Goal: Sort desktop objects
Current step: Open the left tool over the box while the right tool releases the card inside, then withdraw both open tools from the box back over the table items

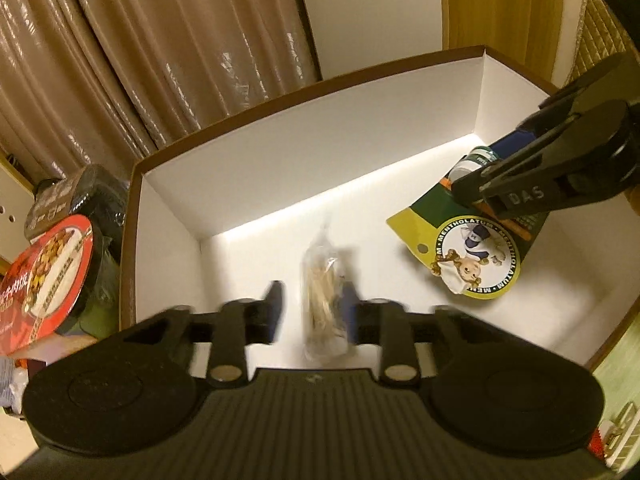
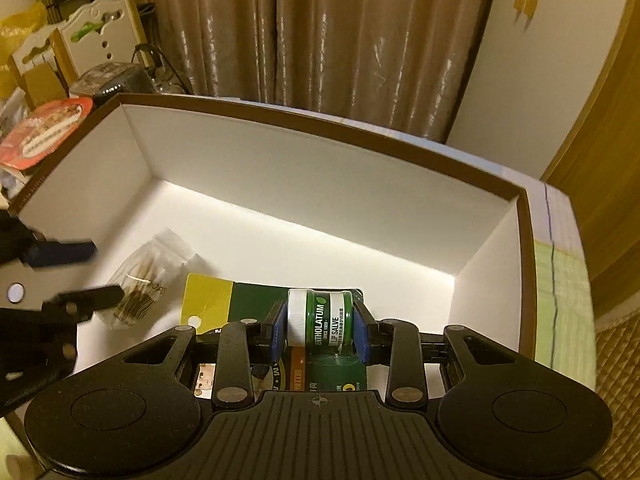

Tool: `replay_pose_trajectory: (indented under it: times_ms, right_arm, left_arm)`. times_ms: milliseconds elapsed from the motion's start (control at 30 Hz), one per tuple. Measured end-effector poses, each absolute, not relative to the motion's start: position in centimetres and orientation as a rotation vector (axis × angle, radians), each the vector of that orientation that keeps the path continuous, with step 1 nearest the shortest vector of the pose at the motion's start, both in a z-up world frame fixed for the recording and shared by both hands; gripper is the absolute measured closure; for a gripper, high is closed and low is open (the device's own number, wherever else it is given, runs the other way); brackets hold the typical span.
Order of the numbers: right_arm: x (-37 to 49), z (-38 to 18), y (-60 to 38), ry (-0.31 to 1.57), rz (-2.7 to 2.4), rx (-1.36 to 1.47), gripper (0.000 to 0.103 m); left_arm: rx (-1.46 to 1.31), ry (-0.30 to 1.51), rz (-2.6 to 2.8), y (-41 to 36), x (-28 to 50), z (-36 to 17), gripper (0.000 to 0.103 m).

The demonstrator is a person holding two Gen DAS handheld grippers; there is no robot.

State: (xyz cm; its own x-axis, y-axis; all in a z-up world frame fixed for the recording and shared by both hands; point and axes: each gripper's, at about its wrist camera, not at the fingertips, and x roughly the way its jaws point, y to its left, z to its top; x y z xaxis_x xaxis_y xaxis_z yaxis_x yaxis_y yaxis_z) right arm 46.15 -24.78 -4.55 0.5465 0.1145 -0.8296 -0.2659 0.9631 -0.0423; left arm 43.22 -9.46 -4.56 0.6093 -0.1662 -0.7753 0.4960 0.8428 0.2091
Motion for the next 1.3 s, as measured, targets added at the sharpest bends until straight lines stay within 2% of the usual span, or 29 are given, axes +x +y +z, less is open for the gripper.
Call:
replay_pose_trajectory:
  times_ms: [567, 600, 633, 667, 1000, 1300]
  right_arm:
    - [46.9, -4.9, -23.0, 0.978, 0.237, -0.214, 0.068]
    - [46.8, -4.8, -22.9, 0.97, 0.235, -0.214, 0.046]
    - [46.7, -4.7, -22.9, 0.956, 0.232, -0.212, 0.015]
    - [46.6, -4.6, -22.9, 0.943, 0.229, -0.21, 0.013]
    - [45.3, -2.3, -22.9, 0.882, 0.23, -0.205, 0.013]
    - [39.9, 3.0, -23.3, 0.758, 0.232, -0.134, 0.013]
  left_arm:
    - [0.361, 0.81, -0.424, -8.0, 42.8, -2.7, 0.06]
    - [0.357, 0.81, -0.425, -8.0, 42.7, -2.6, 0.06]
    - [0.354, 0.81, -0.423, -7.8, 42.6, -2.5, 0.06]
    - [0.35, 0.808, -0.42, -7.7, 42.5, -2.4, 0.06]
    - [0.323, 0.775, -0.394, -6.4, 40.7, -0.4, 0.06]
    - [0.276, 0.714, -0.369, -4.5, 36.3, 2.8, 0.055]
